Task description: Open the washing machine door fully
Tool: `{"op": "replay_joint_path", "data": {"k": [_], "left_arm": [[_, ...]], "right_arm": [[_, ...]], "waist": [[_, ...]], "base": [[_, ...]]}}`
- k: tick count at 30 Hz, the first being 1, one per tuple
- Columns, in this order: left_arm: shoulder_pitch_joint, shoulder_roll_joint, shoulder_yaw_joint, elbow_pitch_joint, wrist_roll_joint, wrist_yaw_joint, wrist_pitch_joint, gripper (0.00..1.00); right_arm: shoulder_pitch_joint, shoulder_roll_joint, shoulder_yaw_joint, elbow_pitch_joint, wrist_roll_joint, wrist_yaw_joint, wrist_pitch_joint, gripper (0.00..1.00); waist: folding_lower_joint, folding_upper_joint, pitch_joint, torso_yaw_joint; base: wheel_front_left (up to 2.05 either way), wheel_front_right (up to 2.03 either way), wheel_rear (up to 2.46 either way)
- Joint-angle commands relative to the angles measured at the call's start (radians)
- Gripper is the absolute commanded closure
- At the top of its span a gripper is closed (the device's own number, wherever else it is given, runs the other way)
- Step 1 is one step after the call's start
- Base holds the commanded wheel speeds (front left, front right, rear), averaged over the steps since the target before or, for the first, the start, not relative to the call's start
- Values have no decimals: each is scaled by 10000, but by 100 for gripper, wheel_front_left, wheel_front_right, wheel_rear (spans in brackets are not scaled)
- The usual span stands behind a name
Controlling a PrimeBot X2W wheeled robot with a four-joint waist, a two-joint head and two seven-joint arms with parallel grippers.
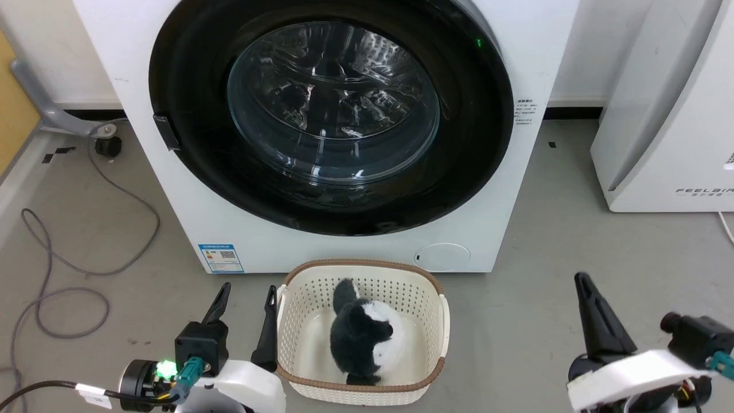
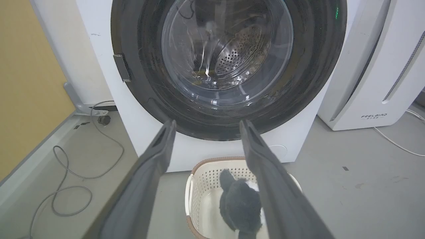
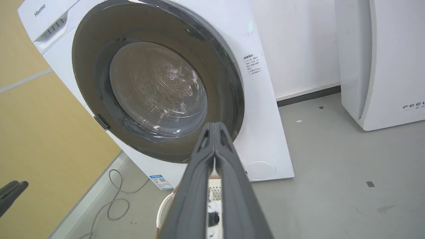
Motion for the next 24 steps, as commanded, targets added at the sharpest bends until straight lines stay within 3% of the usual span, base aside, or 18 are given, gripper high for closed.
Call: {"op": "replay_joint_path", "data": {"k": [1,13,24], "left_arm": [[-174,16,-36,74,-55,18,-109,0],[-545,17,-184,56,-100,90,-359,0],[-1022,14,-384,-223,-94,200,-589,0]], "right_arm": [[-327,0,-9,61,481,-2,-111,100],[-1950,-497,-529,925,2762,-3,-39,100],[-4447,-1570,-631,2572,4678,-4,218,100]], "waist": [[0,0,43,-5],[0,0,621,98],[0,0,1383,149]], "base": [[0,0,0],[0,0,0],[0,0,0]]}}
